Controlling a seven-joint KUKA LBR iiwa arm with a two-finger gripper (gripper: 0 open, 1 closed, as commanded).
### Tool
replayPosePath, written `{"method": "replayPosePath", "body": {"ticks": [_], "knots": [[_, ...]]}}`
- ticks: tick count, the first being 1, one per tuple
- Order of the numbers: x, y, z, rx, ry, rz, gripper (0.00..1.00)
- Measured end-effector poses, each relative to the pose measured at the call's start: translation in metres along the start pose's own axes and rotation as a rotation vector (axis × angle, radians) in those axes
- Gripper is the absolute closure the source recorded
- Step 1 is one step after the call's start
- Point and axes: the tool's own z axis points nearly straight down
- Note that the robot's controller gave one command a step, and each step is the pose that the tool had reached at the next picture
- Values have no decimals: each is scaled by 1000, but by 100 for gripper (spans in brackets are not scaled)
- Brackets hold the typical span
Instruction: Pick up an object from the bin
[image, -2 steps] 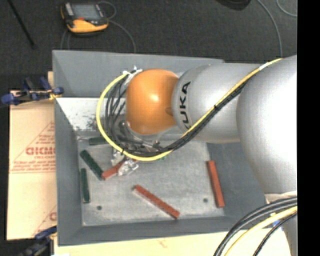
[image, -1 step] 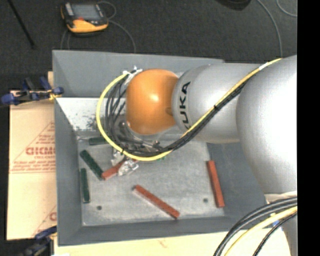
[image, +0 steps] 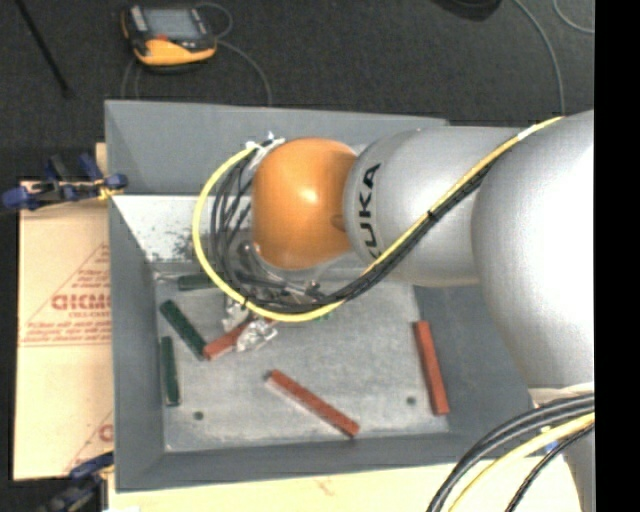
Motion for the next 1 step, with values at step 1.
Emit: {"method": "replayPosePath", "body": {"ticks": [1], "knots": [[0,0,0,0,0,0,100]]}}
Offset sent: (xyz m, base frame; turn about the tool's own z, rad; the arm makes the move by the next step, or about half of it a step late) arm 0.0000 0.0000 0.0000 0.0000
